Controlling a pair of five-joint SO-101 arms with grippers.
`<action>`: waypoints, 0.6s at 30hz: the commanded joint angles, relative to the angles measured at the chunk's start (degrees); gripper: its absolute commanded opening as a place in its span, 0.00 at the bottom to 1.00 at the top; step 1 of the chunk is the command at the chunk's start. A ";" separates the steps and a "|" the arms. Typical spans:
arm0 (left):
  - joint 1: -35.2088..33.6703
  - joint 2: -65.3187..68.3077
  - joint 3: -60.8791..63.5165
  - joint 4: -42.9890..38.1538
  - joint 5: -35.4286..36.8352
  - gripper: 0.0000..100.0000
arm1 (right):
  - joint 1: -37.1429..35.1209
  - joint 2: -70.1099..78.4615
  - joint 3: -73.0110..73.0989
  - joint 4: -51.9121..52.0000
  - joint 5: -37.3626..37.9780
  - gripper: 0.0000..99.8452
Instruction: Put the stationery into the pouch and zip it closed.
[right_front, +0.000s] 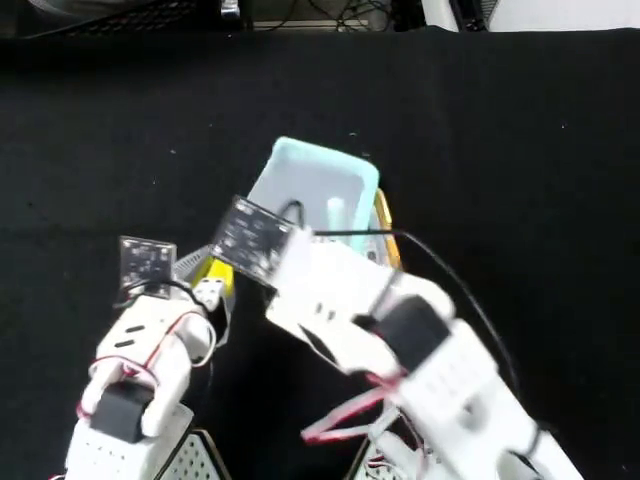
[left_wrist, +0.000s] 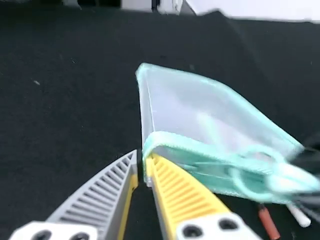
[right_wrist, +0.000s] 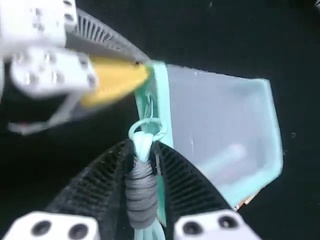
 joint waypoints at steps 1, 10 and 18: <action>-5.14 0.09 -11.30 3.78 0.26 0.03 | -0.09 -8.40 -5.14 3.08 2.11 0.01; -10.86 0.88 -30.11 16.79 0.00 0.03 | 5.80 -12.00 -14.20 4.13 2.46 0.01; -10.68 24.35 -48.75 24.79 0.00 0.03 | 10.99 -0.57 -19.82 4.40 2.20 0.01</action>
